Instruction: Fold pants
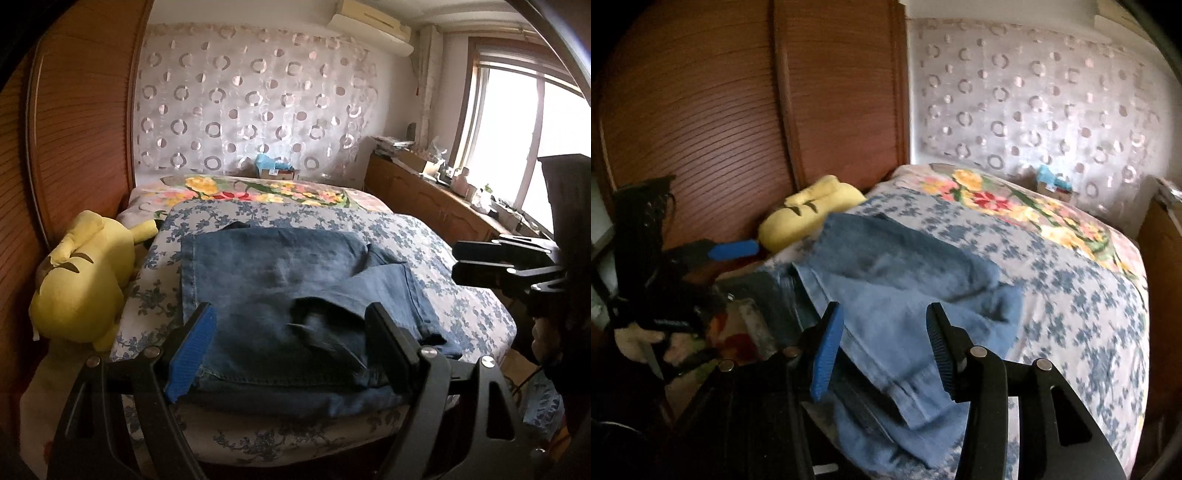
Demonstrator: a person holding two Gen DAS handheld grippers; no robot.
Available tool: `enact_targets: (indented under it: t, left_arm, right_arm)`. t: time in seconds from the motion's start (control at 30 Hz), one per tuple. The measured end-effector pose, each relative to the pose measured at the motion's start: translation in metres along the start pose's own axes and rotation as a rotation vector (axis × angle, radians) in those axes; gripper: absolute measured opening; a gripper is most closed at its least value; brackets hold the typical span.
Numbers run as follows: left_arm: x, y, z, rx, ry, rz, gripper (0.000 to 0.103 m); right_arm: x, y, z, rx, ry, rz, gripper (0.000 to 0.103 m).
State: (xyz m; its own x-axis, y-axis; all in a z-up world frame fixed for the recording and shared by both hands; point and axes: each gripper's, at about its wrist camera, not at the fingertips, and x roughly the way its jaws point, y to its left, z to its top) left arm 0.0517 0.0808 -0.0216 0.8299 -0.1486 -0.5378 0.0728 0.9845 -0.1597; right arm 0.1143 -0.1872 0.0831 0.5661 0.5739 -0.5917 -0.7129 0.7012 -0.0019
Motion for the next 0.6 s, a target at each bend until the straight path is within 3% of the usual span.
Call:
enact_targets:
  t: [0.2, 0.4, 0.6]
  left_arm:
    - [0.006, 0.002, -0.008, 0.021, 0.031, 0.001, 0.083]
    - [0.029, 0.009, -0.013, 0.035, 0.086, -0.001, 0.083]
    - [0.06, 0.015, -0.019, 0.04, 0.162, -0.005, 0.072]
  right_arm:
    - [0.005, -0.007, -0.02, 0.085, -0.006, -0.073, 0.048]
    - [0.025, -0.008, -0.045, 0.224, 0.013, -0.066, 0.05]
    - [0.038, -0.001, -0.049, 0.289, 0.02, -0.051, 0.05]
